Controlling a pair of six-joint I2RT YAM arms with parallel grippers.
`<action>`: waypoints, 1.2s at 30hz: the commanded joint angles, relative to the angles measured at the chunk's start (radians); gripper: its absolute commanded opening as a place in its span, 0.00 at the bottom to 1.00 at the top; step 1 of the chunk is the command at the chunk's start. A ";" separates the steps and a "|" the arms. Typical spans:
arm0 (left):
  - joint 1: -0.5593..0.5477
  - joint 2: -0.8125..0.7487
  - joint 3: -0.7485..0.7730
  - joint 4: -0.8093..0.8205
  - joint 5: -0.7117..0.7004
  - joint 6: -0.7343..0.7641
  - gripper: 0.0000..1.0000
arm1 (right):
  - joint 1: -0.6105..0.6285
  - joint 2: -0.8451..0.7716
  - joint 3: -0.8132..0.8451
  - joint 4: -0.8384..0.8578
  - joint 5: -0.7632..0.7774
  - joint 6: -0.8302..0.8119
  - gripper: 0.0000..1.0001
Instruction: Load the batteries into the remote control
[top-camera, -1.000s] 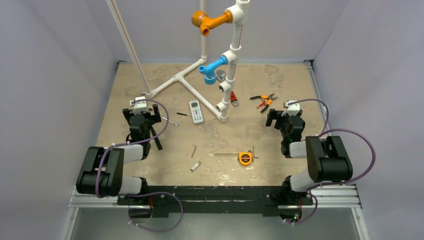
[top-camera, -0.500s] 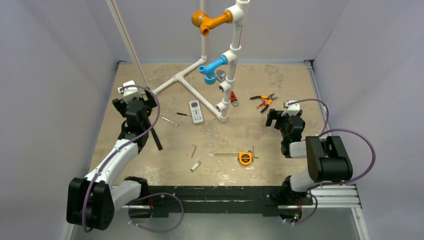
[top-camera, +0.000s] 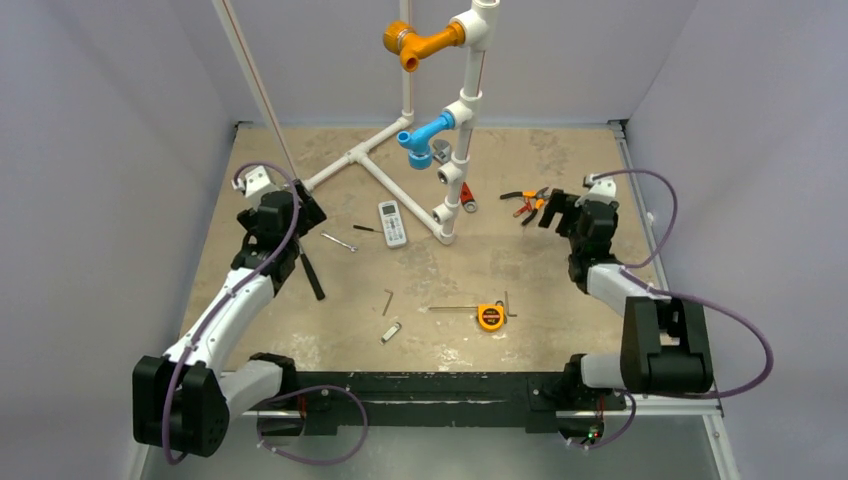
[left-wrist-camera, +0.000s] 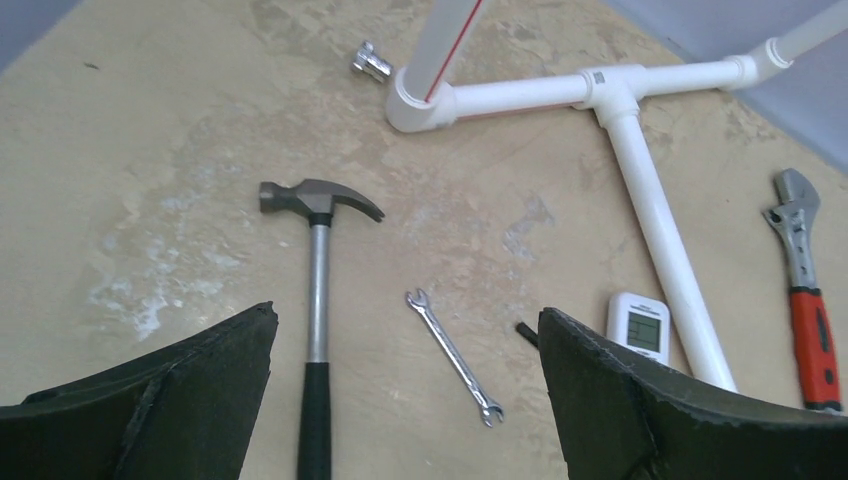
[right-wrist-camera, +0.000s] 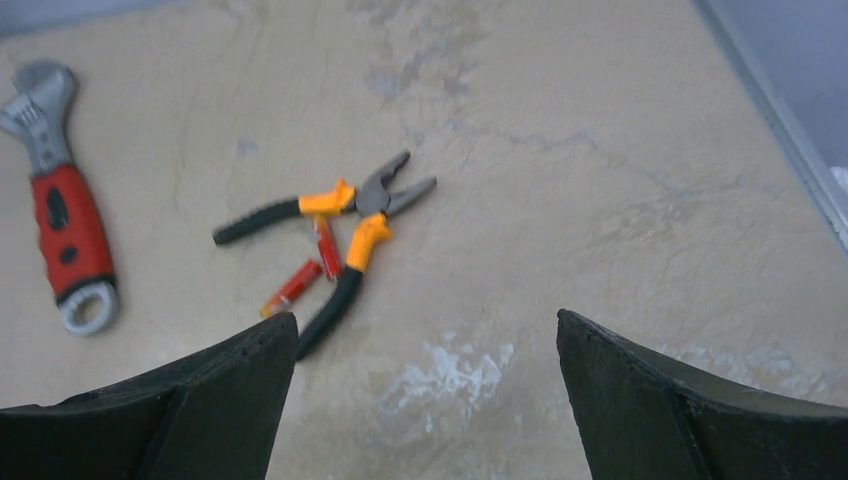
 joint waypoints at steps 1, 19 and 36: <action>-0.010 0.025 0.081 -0.083 0.080 -0.120 1.00 | -0.003 -0.095 0.158 -0.384 0.151 0.212 0.99; 0.059 -0.134 -0.037 -0.117 0.205 -0.210 1.00 | -0.025 -0.112 0.165 -0.457 -0.174 0.444 0.93; 0.014 -0.164 -0.123 0.040 0.240 -0.095 1.00 | 0.547 -0.396 -0.062 -0.501 0.074 0.422 0.85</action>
